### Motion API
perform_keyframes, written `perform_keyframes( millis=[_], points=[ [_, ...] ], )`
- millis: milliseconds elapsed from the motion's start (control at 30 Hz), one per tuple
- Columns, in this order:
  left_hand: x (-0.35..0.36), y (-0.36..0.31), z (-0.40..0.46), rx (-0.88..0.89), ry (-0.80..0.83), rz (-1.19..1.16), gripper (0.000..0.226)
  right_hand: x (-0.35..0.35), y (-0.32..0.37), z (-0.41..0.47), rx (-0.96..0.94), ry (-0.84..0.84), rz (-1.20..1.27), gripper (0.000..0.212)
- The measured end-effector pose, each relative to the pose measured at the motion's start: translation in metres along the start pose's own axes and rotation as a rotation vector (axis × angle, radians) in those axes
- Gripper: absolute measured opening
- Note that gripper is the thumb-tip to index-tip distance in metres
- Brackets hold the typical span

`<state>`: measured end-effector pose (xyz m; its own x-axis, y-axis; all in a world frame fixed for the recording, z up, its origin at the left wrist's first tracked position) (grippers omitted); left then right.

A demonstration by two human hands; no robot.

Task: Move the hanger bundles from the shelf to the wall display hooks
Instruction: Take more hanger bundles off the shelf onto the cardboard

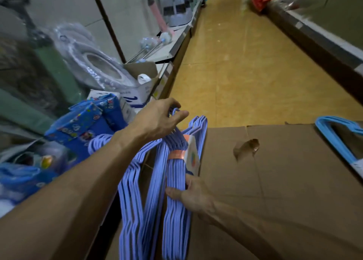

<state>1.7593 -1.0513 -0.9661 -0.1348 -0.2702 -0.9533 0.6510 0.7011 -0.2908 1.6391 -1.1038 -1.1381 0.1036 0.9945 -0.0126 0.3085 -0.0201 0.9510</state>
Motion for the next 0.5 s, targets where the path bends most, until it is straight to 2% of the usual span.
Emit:
perform_keyframes(
  millis=[233, 400, 500],
  points=[
    [0.007, 0.059, -0.012, -0.154, -0.050, 0.120, 0.033, 0.047, -0.017, 0.025, 0.039, 0.075, -0.066, 0.038],
    [0.013, 0.078, -0.016, -0.237, -0.080, 0.191, 0.026, 0.056, -0.028, 0.033, 0.069, 0.142, -0.102, 0.009],
    [0.016, 0.087, -0.018, -0.253, -0.118, 0.211, 0.025, 0.060, -0.030, 0.041, 0.080, 0.157, -0.114, 0.010]
  ],
)
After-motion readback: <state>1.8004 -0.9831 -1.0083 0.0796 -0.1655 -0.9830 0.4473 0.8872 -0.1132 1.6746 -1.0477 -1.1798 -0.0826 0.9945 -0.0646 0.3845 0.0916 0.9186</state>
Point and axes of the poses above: each hand's wrist, its own z-axis towards the middle knuckle, its own x-axis out of the palm, y = z × x, the point moved 1 cm from there along z, towards the middle knuckle, and after that the axes turned 2 degrees about y, right-handed, at the moved point
